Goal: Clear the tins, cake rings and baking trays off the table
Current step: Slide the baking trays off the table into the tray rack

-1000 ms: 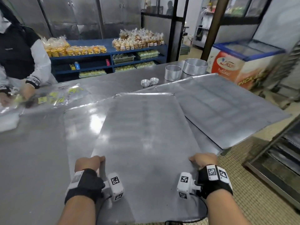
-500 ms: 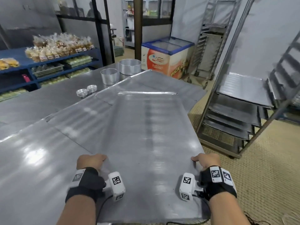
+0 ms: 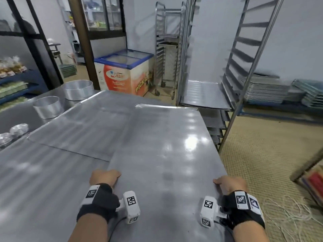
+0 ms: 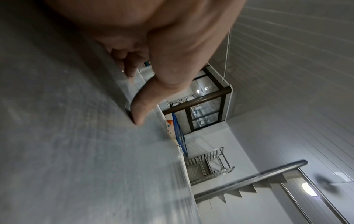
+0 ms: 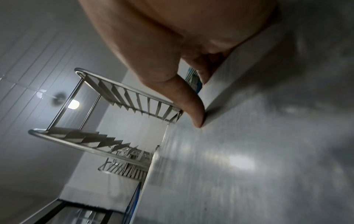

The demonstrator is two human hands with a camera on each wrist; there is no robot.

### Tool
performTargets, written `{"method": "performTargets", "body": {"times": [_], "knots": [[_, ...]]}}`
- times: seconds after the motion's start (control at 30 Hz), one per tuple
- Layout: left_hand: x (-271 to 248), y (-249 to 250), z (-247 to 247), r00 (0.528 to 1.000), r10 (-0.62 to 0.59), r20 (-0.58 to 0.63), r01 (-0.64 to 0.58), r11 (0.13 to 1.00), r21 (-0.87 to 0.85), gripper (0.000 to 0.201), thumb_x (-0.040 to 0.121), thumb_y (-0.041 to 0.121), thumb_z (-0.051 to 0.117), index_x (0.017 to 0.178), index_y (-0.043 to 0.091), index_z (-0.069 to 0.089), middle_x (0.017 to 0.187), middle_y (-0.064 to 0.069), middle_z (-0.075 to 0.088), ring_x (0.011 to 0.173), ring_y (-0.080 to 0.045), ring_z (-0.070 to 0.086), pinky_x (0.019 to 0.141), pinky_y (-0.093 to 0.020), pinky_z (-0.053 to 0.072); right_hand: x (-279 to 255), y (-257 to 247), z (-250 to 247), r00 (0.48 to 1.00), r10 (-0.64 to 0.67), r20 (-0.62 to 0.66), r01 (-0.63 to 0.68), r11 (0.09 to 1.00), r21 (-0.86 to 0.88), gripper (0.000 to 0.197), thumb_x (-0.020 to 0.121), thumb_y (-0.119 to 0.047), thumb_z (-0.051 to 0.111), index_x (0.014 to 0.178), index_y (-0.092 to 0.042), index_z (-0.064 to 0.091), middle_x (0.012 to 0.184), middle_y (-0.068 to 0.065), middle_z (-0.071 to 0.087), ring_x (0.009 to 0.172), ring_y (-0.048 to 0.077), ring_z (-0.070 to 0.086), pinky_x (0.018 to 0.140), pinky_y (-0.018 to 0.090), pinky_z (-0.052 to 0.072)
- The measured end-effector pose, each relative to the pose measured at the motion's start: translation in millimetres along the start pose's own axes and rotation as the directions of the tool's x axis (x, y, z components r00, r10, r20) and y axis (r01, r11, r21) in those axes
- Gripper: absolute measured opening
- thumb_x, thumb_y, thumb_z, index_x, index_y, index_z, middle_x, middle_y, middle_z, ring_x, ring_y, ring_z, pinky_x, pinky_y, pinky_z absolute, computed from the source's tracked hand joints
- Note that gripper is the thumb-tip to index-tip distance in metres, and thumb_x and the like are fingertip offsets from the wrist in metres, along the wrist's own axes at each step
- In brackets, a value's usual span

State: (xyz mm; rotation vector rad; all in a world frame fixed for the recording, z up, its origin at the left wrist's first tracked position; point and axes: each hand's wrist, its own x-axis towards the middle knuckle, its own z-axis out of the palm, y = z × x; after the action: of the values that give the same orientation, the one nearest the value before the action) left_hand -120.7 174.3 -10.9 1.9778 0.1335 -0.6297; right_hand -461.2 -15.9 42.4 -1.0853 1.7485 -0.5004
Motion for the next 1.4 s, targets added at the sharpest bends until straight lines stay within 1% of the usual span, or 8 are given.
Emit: {"method": "performTargets", "body": {"times": [0.07, 0.23, 0.5, 0.63, 0.87, 1.17, 1.27, 1.4], "knots": [[12.8, 12.6, 30.6, 1.000, 0.011, 0.015, -0.011, 0.999, -0.039, 0.050, 0.041, 0.018, 0.087, 0.082, -0.002, 0.066, 0.088, -0.020, 0.073, 0.083, -0.036, 0.073, 0.081, -0.054, 0.061, 17.7, -6.4, -9.9, 0.999, 0.020, -0.032, -0.018, 0.999, 0.047, 0.029, 0.069, -0.002, 0.082, 0.090, 0.010, 0.066, 0.079, 0.020, 0.068, 0.074, 0.036, 0.066, 0.077, 0.047, 0.057], [-6.8, 62.1, 94.9, 0.987, 0.082, 0.137, -0.097, 0.990, 0.107, 0.034, 0.062, 0.018, 0.087, 0.079, -0.006, 0.069, 0.087, -0.018, 0.073, 0.092, -0.035, 0.072, 0.083, -0.044, 0.059, 61.5, -24.0, -41.5, 0.994, 0.056, -0.096, -0.046, 0.993, 0.108, 0.022, 0.073, 0.003, 0.080, 0.072, 0.006, 0.058, 0.069, 0.014, 0.060, 0.062, 0.028, 0.057, 0.071, 0.039, 0.052], [34.2, 83.2, 208.3, 0.979, 0.088, 0.183, -0.095, 0.995, 0.032, 0.051, 0.028, 0.022, 0.085, 0.072, 0.000, 0.072, 0.077, -0.016, 0.075, 0.079, -0.035, 0.074, 0.076, -0.056, 0.061, 126.8, -52.6, -83.3, 0.986, 0.070, -0.150, -0.047, 0.988, 0.148, 0.022, 0.073, 0.005, 0.079, 0.076, 0.010, 0.057, 0.070, 0.014, 0.061, 0.065, 0.027, 0.060, 0.069, 0.038, 0.052], [0.8, 110.5, 233.1, 0.981, 0.105, 0.162, -0.121, 0.988, 0.094, 0.031, 0.055, 0.010, 0.091, 0.067, 0.000, 0.064, 0.082, -0.020, 0.072, 0.083, -0.038, 0.072, 0.080, -0.055, 0.060, 155.1, -62.6, -97.0, 0.983, 0.072, -0.171, -0.046, 0.987, 0.156, 0.024, 0.074, 0.003, 0.079, 0.070, 0.006, 0.056, 0.069, 0.013, 0.061, 0.065, 0.026, 0.058, 0.071, 0.036, 0.050], [6.9, 139.2, 280.6, 0.983, 0.100, 0.153, -0.124, 0.981, 0.152, 0.047, 0.060, 0.014, 0.090, 0.095, -0.008, 0.067, 0.094, -0.023, 0.072, 0.083, -0.041, 0.070, 0.083, -0.054, 0.059, 203.6, -86.2, -96.0, 0.980, 0.094, -0.174, -0.060, 0.980, 0.190, 0.032, 0.065, 0.001, 0.081, 0.087, 0.009, 0.061, 0.084, 0.025, 0.069, 0.079, 0.038, 0.070, 0.077, 0.053, 0.059], [42.8, 202.4, 357.1, 0.976, 0.123, 0.178, -0.158, 0.967, 0.198, 0.054, 0.067, 0.014, 0.089, 0.108, -0.012, 0.064, 0.110, -0.025, 0.070, 0.098, -0.041, 0.067, 0.093, -0.050, 0.055, 281.7, -154.1, -89.3, 0.977, 0.059, -0.204, -0.023, 0.985, 0.173, 0.025, 0.079, 0.000, 0.078, 0.074, 0.009, 0.055, 0.065, 0.008, 0.054, 0.057, 0.021, 0.050, 0.050, 0.029, 0.034], [59.4, 221.2, 377.9, 0.972, 0.113, 0.208, -0.167, 0.950, 0.264, 0.042, 0.079, 0.015, 0.081, 0.106, -0.012, 0.063, 0.114, -0.024, 0.066, 0.101, -0.039, 0.064, 0.092, -0.042, 0.053, 308.5, -176.1, -81.7, 0.974, 0.079, -0.212, -0.050, 0.989, 0.137, 0.028, 0.076, 0.003, 0.080, 0.090, 0.013, 0.059, 0.067, 0.010, 0.054, 0.059, 0.023, 0.050, 0.064, 0.032, 0.041], [77.4, 241.6, 400.6, 0.966, 0.116, 0.231, -0.186, 0.934, 0.306, 0.045, 0.081, 0.019, 0.079, 0.107, -0.014, 0.064, 0.121, -0.028, 0.066, 0.107, -0.042, 0.064, 0.089, -0.039, 0.052, 337.1, -198.8, -69.1, 0.964, 0.099, -0.246, -0.073, 0.991, 0.114, 0.031, 0.077, 0.001, 0.080, 0.074, 0.004, 0.050, 0.071, 0.010, 0.050, 0.074, 0.030, 0.052, 0.072, 0.037, 0.043]]}}
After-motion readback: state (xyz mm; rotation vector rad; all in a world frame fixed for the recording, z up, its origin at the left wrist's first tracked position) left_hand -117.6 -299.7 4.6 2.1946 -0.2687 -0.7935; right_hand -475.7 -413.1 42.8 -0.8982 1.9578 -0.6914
